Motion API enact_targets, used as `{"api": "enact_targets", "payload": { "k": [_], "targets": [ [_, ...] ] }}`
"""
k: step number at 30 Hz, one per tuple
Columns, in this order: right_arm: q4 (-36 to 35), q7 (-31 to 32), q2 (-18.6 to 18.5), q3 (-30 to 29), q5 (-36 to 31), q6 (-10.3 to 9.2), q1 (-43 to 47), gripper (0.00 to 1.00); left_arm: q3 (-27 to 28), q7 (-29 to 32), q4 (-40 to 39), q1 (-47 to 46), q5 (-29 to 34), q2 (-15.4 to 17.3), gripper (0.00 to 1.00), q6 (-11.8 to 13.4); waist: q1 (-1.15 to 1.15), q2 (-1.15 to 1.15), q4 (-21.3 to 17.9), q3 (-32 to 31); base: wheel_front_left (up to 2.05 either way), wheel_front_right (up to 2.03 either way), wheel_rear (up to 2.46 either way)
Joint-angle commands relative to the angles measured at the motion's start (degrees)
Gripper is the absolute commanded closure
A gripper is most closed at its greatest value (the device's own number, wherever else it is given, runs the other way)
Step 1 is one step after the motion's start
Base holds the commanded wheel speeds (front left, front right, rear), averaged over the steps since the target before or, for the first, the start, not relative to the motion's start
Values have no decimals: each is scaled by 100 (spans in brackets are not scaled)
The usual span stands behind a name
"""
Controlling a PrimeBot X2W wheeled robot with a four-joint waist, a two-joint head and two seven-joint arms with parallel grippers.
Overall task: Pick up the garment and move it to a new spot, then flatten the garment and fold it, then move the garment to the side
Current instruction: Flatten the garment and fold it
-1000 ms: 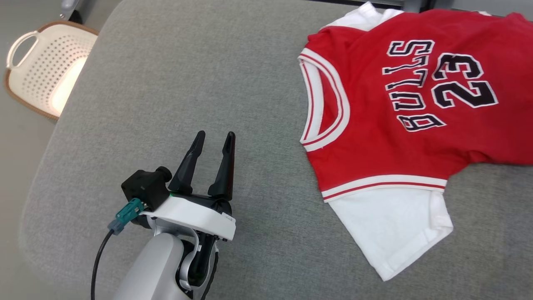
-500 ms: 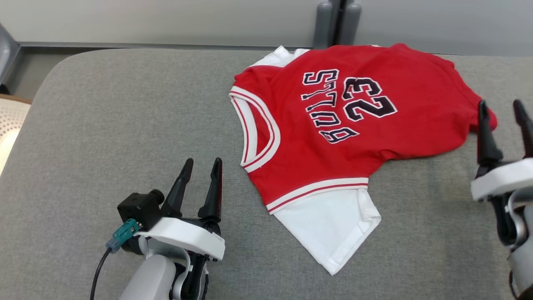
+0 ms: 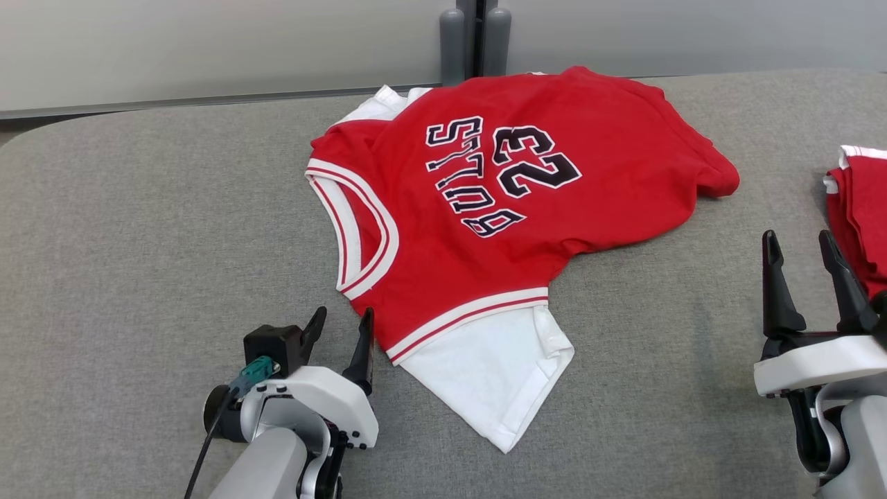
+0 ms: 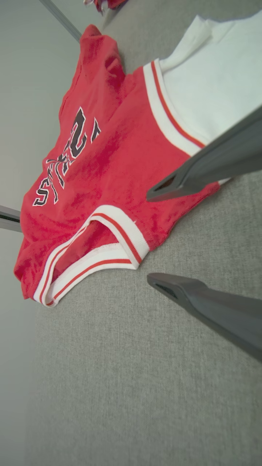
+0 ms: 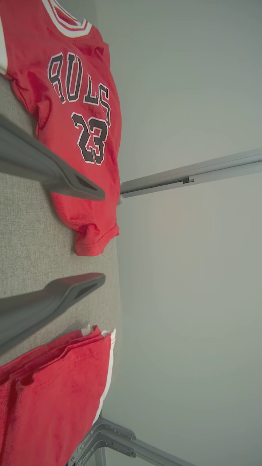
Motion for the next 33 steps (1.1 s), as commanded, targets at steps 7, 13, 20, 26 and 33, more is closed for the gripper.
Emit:
{"api": "enact_targets", "payload": {
  "k": [7, 13, 20, 26, 33],
  "targets": [
    [-160, -32, 78, -159, -57, 0, 14, 0, -183, 463, 777, -530, 21, 37, 0, 61, 0, 0, -216, 153, 0, 0, 0],
    [-198, -32, 142, -244, -124, 0, 47, 0, -192, 616, 1009, -597, -365, 18, 0, -330, 0, 0, -268, 224, 0, 0, 0],
    [-183, -33, 218, -343, -218, 0, 51, 0, -161, 331, 1076, -876, -638, 23, 100, -405, 0, 0, -268, 247, 0, 0, 0],
    [-112, -33, 250, -390, -314, 0, -28, 0, 77, -51, 1101, -1217, -605, 279, 100, -362, 0, 0, -207, 220, 0, 0, 0],
    [-60, -32, 292, -305, -403, 0, -114, 0, 298, -174, 1197, -1689, -478, 749, 100, -197, 0, 0, -179, 251, 0, 0, 0]
  ]
}}
